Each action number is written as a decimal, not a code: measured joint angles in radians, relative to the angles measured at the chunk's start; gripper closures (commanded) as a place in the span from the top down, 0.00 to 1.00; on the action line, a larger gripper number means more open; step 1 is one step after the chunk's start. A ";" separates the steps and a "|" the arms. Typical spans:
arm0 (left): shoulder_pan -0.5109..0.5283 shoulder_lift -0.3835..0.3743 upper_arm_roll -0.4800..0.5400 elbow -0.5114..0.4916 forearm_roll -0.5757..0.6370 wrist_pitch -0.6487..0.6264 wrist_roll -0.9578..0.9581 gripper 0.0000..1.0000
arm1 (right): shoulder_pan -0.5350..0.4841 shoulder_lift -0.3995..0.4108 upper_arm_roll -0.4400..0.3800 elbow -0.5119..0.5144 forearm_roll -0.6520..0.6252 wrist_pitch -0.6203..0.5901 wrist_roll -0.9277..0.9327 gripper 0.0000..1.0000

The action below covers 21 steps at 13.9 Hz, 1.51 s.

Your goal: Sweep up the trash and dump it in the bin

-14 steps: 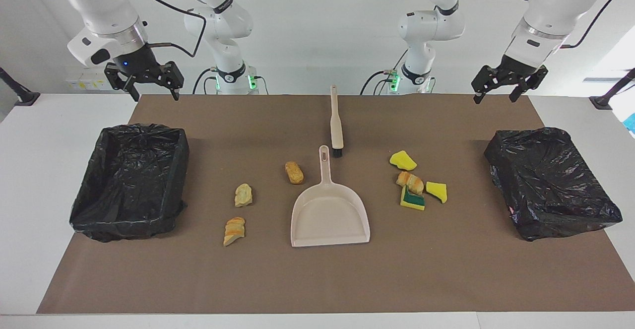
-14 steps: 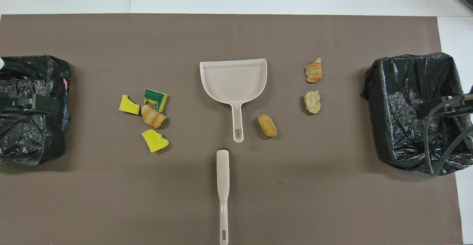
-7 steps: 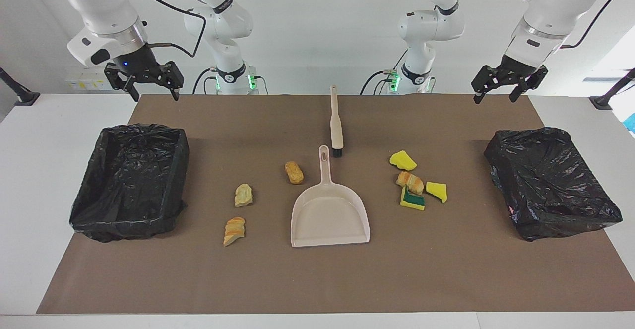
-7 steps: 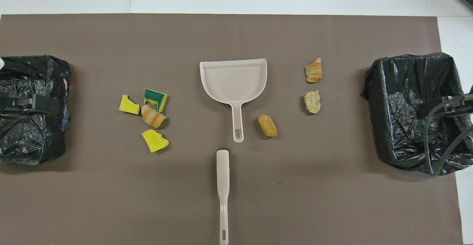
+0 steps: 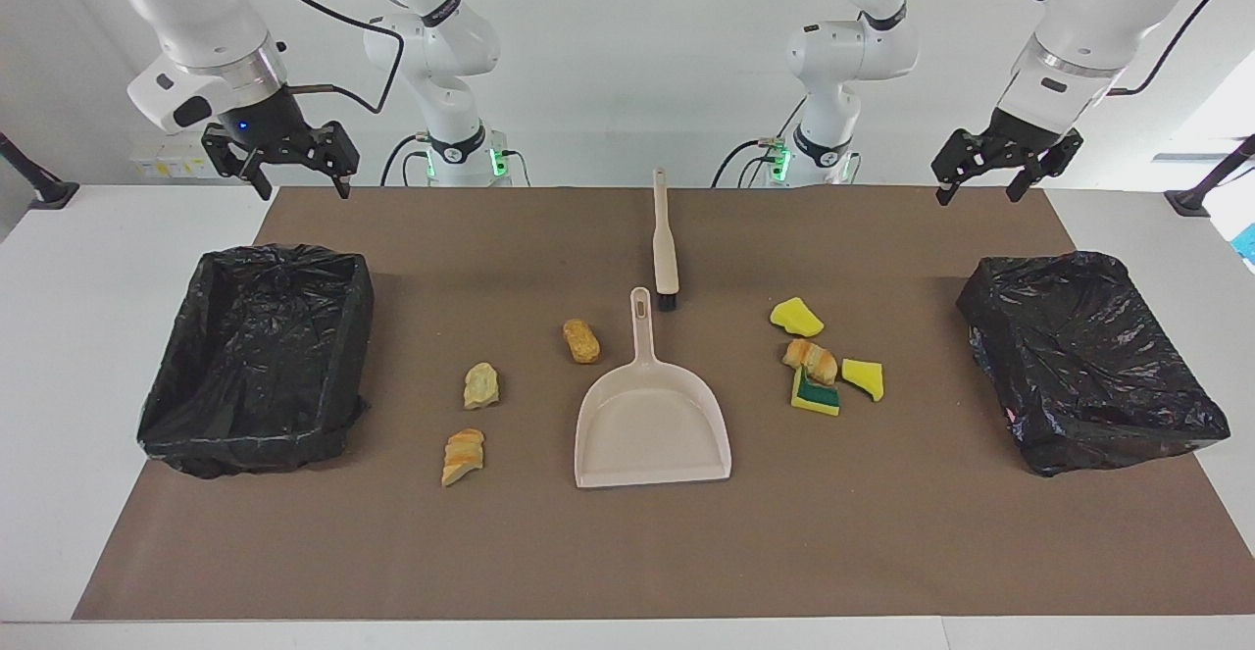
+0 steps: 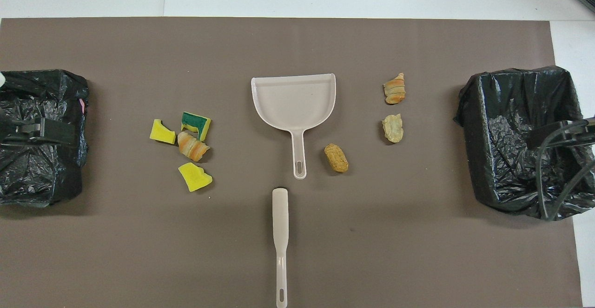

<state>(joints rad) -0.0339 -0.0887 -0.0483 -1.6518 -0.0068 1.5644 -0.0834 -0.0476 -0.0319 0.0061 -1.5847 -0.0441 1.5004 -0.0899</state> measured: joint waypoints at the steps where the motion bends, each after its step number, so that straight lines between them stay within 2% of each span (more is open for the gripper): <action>1: 0.000 0.000 0.000 0.000 0.000 0.000 0.000 1.00 | 0.000 0.000 -0.001 0.000 0.000 -0.001 0.000 1.00; 21: 0.000 0.000 0.000 0.000 0.000 0.000 0.000 1.00 | -0.011 0.000 -0.002 -0.003 -0.001 0.015 0.000 1.00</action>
<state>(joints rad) -0.0339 -0.0887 -0.0483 -1.6518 -0.0068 1.5644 -0.0834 -0.0586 -0.0320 0.0042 -1.5877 -0.0451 1.5152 -0.0899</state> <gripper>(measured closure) 0.000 0.000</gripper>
